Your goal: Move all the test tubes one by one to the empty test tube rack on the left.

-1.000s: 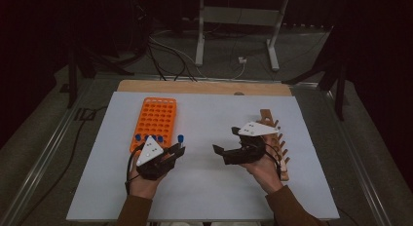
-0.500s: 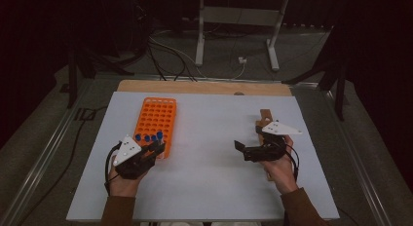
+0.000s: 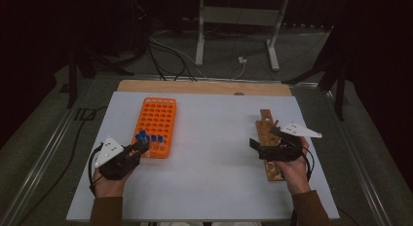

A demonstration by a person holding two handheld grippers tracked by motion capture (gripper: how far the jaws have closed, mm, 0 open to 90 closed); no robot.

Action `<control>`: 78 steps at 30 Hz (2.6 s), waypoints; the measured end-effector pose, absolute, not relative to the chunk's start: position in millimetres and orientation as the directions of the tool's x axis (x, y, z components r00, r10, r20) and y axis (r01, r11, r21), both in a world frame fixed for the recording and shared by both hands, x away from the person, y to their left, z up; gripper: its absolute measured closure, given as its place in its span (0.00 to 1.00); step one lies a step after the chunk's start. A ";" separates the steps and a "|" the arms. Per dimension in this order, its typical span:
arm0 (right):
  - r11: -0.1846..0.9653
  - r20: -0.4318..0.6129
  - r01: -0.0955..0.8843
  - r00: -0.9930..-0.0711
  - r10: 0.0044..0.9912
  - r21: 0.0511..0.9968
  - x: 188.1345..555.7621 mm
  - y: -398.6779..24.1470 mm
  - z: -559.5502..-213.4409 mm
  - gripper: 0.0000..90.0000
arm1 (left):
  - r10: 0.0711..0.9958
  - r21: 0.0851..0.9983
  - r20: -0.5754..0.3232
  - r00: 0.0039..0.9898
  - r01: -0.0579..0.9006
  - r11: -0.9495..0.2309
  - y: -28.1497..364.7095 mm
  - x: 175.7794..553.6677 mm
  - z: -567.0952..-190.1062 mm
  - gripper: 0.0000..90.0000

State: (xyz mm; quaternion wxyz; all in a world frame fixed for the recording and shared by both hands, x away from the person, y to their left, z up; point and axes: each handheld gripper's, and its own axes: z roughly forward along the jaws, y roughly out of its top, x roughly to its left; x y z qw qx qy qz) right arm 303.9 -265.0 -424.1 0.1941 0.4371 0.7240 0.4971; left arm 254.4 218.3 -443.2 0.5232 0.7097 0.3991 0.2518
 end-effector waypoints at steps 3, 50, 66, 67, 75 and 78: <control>0.112 0.159 0.437 -0.536 0.829 0.892 303.5 -269.0 -422.6 0.00 | 0.850 0.941 -0.058 0.523 0.313 -0.128 224.0 255.0 -444.9 0.87; 0.102 0.170 0.440 -0.537 0.826 0.892 297.6 -277.4 -427.7 0.00 | 0.948 0.848 0.004 0.318 0.502 -0.172 231.4 288.6 -495.5 0.88; 0.188 0.083 0.395 -0.577 0.813 0.899 282.5 -263.3 -441.5 0.00 | 0.953 0.896 -0.085 0.291 0.441 -0.055 245.5 268.8 -479.2 0.51; 0.184 0.083 0.389 -0.578 0.812 0.903 280.7 -264.1 -442.9 0.00 | 0.950 0.906 -0.086 0.301 0.421 -0.052 245.5 265.2 -475.8 0.47; 0.164 0.091 0.364 -0.589 0.803 0.917 267.8 -269.8 -454.8 0.00 | 0.924 0.935 -0.103 0.368 0.354 -0.037 237.3 242.4 -459.2 0.12; 0.151 0.096 0.356 -0.588 0.803 0.922 264.5 -271.2 -457.6 0.00 | 0.924 0.941 -0.104 0.368 0.336 -0.029 235.8 237.1 -455.0 0.01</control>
